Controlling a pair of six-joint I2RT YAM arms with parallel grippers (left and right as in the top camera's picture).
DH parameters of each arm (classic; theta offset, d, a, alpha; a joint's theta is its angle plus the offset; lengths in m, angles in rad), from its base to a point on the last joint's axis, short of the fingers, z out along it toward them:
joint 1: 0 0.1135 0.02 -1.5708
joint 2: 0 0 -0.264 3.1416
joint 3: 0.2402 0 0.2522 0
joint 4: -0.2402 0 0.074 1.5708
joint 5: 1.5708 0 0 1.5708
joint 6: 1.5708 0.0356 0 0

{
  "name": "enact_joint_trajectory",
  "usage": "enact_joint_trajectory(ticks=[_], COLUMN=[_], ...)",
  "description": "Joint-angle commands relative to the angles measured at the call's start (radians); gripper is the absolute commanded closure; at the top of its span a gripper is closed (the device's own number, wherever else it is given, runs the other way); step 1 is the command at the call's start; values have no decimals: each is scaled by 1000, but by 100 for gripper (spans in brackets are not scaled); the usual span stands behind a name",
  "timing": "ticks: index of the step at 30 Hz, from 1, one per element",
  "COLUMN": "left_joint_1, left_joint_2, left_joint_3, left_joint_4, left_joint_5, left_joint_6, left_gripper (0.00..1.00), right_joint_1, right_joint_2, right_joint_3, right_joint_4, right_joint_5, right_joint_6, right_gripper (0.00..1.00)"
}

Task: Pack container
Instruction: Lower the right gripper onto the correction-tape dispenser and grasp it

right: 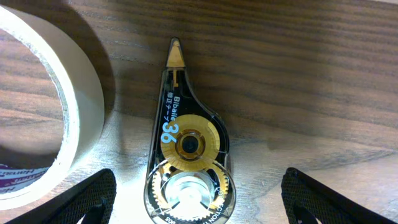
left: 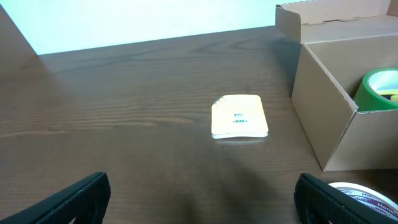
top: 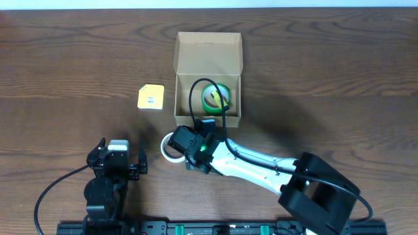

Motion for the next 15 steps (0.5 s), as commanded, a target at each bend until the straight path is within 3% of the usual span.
enact_joint_trajectory(ticks=[1,5,12,15], left_joint_1=[-3,-3,-3,-3], left_joint_2=[-6,-6,-6,-6], left_joint_3=[-22,-22,-22,-22], left_joint_4=[-11,-11,-11,-11], left_joint_5=[-11,-11,-11,-11], left_joint_6=[11,11,11,11], left_gripper=[5,5,5,5], right_joint_1=[5,5,5,6], right_joint_2=[19,59,66,72], right_joint_3=[13,13,13,13], right_joint_4=[5,22,39,39], right_joint_5=[21,21,19,4], right_joint_6=[46,46,46,46], right_gripper=[15,17,48,52])
